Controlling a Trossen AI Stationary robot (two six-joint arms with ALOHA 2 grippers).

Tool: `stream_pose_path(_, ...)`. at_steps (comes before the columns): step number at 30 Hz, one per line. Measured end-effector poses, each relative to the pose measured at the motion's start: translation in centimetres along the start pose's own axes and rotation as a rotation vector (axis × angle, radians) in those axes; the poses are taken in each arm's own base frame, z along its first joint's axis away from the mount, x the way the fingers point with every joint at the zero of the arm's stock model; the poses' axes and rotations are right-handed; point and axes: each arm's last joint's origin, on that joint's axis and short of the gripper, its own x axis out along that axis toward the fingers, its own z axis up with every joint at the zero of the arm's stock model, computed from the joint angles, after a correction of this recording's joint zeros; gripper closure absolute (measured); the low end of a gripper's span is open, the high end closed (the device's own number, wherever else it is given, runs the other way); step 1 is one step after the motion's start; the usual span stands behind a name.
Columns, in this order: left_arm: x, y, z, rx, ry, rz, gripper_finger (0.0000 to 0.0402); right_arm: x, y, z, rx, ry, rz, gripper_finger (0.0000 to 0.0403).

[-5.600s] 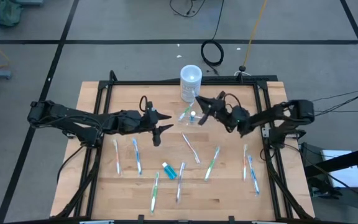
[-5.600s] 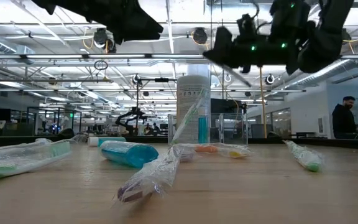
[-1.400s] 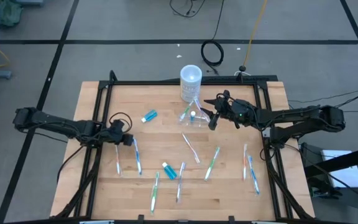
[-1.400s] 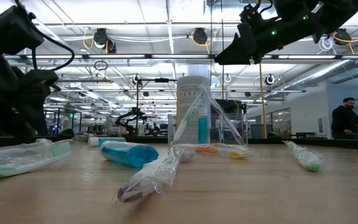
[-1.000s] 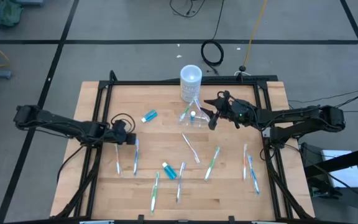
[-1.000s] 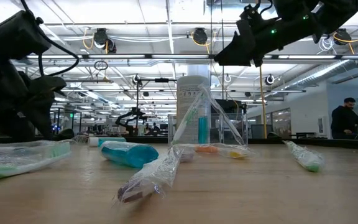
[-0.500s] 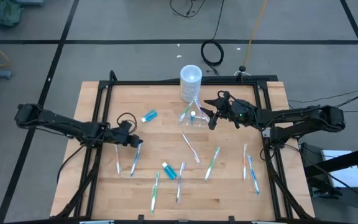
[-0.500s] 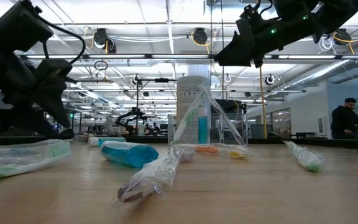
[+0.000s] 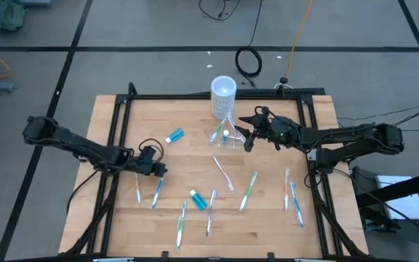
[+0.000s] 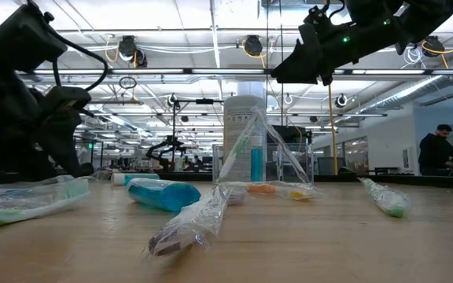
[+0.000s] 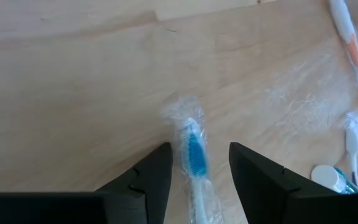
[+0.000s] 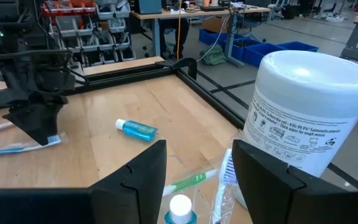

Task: Pick & Place toothbrushing station
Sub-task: Put the left blue toothbrush into the transparent organizer

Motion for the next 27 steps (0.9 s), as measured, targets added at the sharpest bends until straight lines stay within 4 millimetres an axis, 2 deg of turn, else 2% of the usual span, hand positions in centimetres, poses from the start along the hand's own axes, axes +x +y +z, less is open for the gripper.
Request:
stream_pose_path(3,0.3,0.2,0.0,0.0,0.006,0.024,0.0248,0.0,0.0,0.0,0.0,0.0,0.0,0.0225)
stream_pose_path(7,0.3,0.3,0.0,0.008,-0.002,0.038,0.0289,0.0,0.0,0.0,0.0,0.0,-0.001,0.0225)
stream_pose_path(15,0.2,-0.1,0.4,0.034,-0.107,-0.01,0.0353,0.0,0.0,0.0,0.0,0.0,-0.001,0.0225)
stream_pose_path(22,-0.4,-3.2,2.0,0.192,-0.302,-0.29,0.0376,0.0,0.0,0.0,0.0,0.0,-0.002,0.0225)
stream_pose_path(27,-2.3,-6.0,3.8,0.339,-0.528,-0.572,0.0389,0.0,0.0,0.0,0.0,-0.001,-0.002,0.0225)
